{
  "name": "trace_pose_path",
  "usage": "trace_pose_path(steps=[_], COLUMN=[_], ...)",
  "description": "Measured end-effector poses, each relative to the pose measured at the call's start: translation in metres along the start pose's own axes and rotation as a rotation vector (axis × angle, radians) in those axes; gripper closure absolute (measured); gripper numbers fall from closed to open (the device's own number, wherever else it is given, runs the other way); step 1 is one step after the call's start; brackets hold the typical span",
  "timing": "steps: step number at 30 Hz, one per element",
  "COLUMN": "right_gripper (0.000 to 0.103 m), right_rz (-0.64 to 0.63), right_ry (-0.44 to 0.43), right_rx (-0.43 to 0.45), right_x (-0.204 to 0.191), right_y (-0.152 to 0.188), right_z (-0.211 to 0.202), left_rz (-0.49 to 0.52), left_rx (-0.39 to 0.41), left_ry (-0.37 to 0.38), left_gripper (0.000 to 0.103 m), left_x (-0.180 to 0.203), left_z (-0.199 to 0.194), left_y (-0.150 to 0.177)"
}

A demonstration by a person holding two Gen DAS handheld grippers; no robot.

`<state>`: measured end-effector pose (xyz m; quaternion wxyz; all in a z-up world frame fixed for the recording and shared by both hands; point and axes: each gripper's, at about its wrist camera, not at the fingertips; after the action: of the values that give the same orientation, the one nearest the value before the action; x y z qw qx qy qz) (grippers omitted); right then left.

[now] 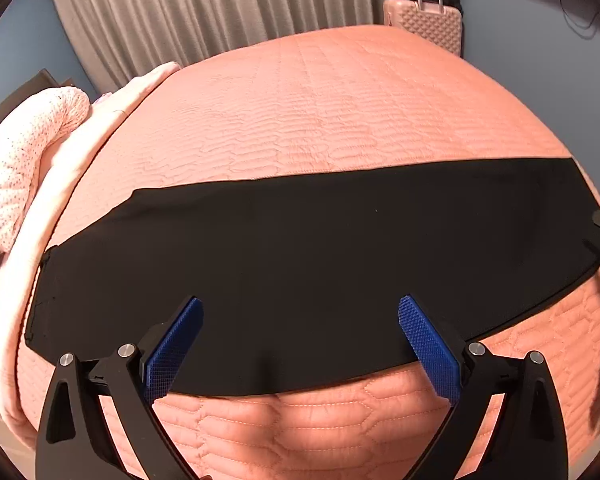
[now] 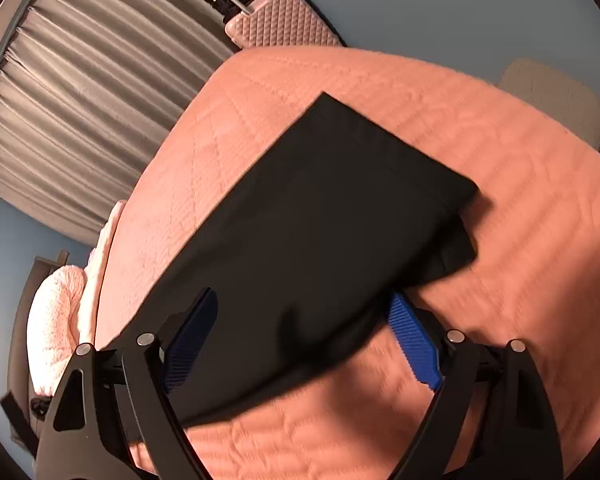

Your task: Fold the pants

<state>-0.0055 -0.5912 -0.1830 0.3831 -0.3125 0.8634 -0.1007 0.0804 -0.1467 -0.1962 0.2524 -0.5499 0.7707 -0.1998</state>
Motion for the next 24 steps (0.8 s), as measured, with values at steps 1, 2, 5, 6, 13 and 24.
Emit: trace_pose_path(steps=[1,2,5,6,13,24], right_gripper=[0.044,0.076,0.096,0.096,0.097,0.097], right_rz=[-0.001,0.014,0.052,0.008,-0.456,-1.001], right_ry=[0.017,0.029,0.012,0.021,-0.073,-0.168], right_rx=[0.001,-0.007,0.006,0.023,0.041,-0.389], right_x=[-0.001,0.001,0.002,-0.01,-0.179,-0.344], right_y=[-0.003,-0.005,-0.007,-0.008,0.009,0.193], right_z=[0.005,0.008,0.005,-0.001,-0.022,0.103], left_rz=[-0.005,-0.008,-0.015,-0.015,-0.073,-0.209], left_rx=[0.005,0.005,0.012,0.015,0.019,-0.03], left_ry=[-0.002,0.002,-0.005,-0.014,-0.039,-0.086], left_gripper=[0.006,0.006,0.006,0.006,0.006,0.006], left_x=[-0.005,-0.01,-0.027,-0.034,-0.089,-0.194], left_z=[-0.003,-0.005,-0.012,-0.014,-0.024,-0.013], left_y=[0.0,0.001,0.005,0.007,0.024,0.054])
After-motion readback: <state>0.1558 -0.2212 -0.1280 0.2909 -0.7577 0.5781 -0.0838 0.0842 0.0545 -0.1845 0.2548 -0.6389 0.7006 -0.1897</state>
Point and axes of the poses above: each gripper's, at about its wrist camera, not at the fingertips, and z roughly the way its jaws point, x to its right, y to its underside
